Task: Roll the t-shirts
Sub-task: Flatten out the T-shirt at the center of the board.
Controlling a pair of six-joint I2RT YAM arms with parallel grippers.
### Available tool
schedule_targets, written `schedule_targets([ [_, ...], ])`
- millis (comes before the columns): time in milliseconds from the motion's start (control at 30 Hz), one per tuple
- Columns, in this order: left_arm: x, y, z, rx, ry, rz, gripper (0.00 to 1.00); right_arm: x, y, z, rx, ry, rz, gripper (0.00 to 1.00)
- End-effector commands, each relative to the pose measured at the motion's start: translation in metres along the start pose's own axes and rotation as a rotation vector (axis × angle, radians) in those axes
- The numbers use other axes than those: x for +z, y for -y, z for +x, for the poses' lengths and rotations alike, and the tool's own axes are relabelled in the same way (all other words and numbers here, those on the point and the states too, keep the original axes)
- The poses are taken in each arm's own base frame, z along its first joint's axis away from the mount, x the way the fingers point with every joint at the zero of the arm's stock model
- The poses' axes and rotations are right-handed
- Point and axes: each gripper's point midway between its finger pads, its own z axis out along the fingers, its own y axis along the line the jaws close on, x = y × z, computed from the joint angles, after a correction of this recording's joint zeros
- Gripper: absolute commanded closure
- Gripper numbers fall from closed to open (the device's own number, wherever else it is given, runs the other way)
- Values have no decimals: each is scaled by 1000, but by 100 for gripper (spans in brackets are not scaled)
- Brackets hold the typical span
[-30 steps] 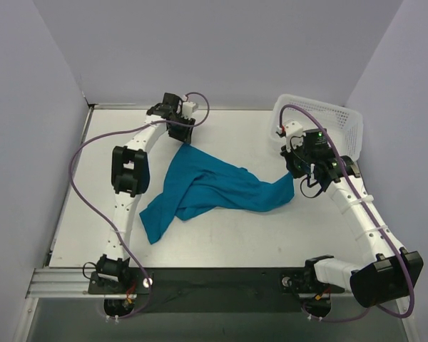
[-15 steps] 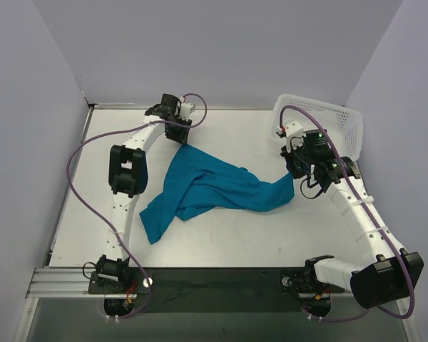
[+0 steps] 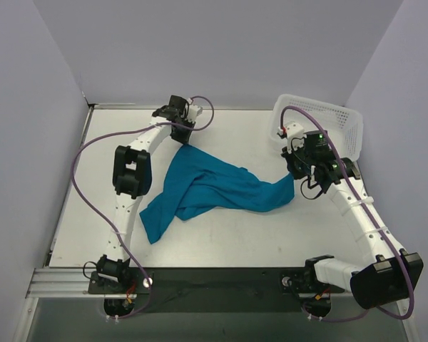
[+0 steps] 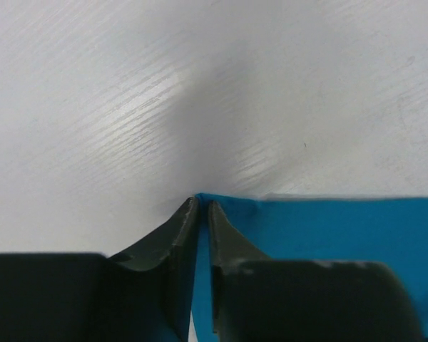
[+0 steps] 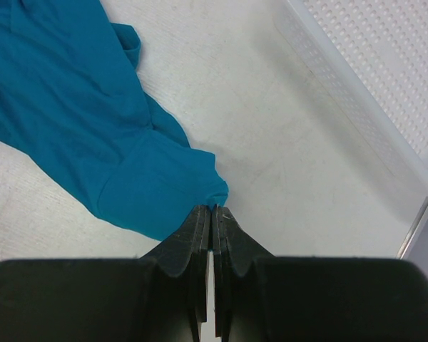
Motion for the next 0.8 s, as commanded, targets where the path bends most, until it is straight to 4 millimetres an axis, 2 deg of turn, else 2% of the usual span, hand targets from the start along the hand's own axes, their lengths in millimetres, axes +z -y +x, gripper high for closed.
schedule_targets([
  [0,18,17,69,-1,-217,70,90,-5,7,-6,15,38,33,100],
  [33,17,17,70,-4,-218,80,97,-4,7,-6,16,38,34,100],
  [67,13,18,65,-3,-205,88,100,-4,8,-6,19,38,34,100],
  [100,9,17,59,-8,-187,105,100,-4,8,-8,17,44,36,100],
  [167,-11,15,35,-6,-116,118,100,-3,10,-12,21,51,40,100],
  [233,-33,7,14,-27,-47,132,100,-5,14,-25,29,80,46,100],
  [267,-58,2,-6,-26,19,123,100,-3,16,-30,32,86,45,100],
  [300,-72,-1,-15,-35,52,133,100,-2,19,-37,35,104,49,100],
  [333,-90,-8,-24,-52,95,153,100,-8,24,-55,36,145,58,100],
  [367,-119,-13,-39,-53,153,144,100,-4,27,-64,40,160,57,100],
  [400,-135,-17,-45,-71,184,138,100,-5,29,-73,41,180,59,100],
  [433,-172,-31,-57,-87,252,116,100,-14,37,-95,40,233,75,100],
  [467,-192,-32,-63,-87,294,138,100,-10,42,-103,42,243,85,100],
  [500,-207,-37,-63,-112,317,134,100,-13,48,-114,42,266,100,100],
  [533,-247,-49,-69,-121,387,101,100,-16,54,-124,43,289,113,100],
  [567,-267,-55,-70,-130,425,89,100,-22,63,-146,44,338,126,100],
  [633,-301,-62,-69,-144,482,66,100,-29,72,-166,45,381,136,100],
  [667,-339,-65,-70,-138,546,29,100,-39,79,-189,43,432,148,100],
  [733,-374,-78,-63,-156,603,-15,100,-49,84,-209,43,479,152,100],
  [767,-406,-78,-61,-144,658,-49,100,-50,85,-217,38,493,147,100],
])
